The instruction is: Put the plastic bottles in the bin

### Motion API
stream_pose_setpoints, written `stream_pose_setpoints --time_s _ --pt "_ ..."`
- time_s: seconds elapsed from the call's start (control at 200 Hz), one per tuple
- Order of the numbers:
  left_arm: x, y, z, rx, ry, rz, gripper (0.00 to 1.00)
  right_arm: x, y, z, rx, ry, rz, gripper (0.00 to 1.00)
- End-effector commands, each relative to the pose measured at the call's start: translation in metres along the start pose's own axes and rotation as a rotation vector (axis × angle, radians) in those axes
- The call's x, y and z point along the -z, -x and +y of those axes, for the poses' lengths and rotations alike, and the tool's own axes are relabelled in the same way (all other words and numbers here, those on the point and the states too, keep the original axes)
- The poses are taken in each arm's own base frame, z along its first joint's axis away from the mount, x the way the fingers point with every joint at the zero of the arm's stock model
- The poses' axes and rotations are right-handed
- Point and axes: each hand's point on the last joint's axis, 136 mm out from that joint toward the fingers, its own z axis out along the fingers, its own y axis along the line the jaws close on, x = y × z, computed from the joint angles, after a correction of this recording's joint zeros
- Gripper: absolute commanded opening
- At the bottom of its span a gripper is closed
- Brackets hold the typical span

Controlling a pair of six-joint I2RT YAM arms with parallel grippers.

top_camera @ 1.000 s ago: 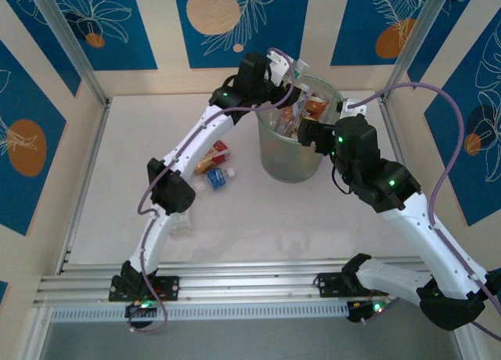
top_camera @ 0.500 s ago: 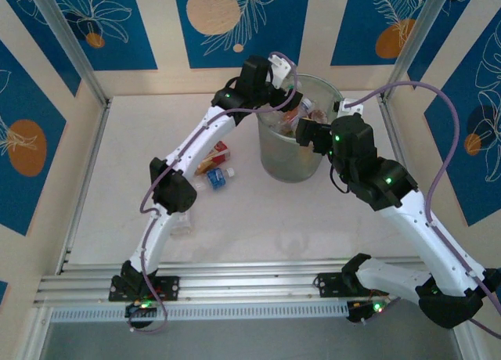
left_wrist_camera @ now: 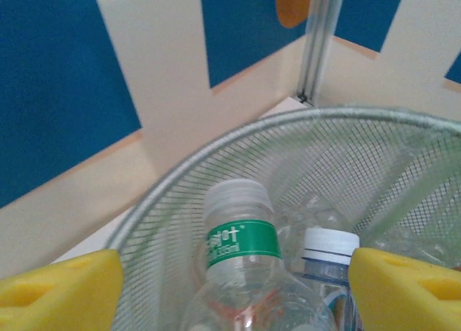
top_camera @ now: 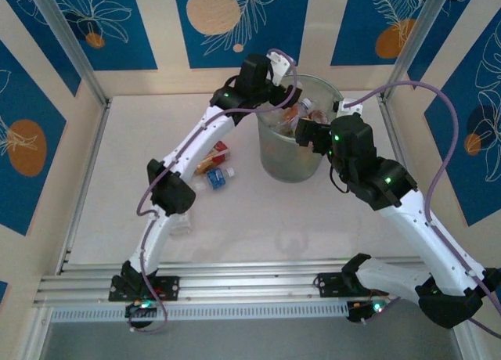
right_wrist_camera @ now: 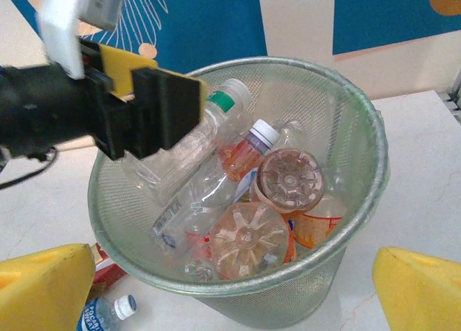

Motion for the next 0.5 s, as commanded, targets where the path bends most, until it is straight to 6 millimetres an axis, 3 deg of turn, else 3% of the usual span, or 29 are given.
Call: stream_pose_setpoints --time_s 0.0,0.125,0.23,0.335,0.495 --pt "0.064 0.064 0.013 0.031 0.101 -0.128 0.83 0.009 0.013 0.003 -0.005 0.019 -0.031 0.99" --pt "0.095 0.073 0.028 0.074 0.187 -0.126 0.85 0.008 0.011 0.004 0.003 0.023 -0.026 0.99" --pt "0.12 0.066 0.044 0.117 0.284 -0.099 0.88 0.007 0.01 0.005 0.006 0.028 -0.019 0.99" --pt "0.14 0.046 0.053 0.122 0.338 -0.066 0.97 0.006 0.008 0.006 0.012 0.03 -0.009 0.99" --pt "0.176 -0.001 0.064 0.109 0.403 0.013 1.0 0.005 0.006 0.006 0.014 0.028 -0.003 0.99"
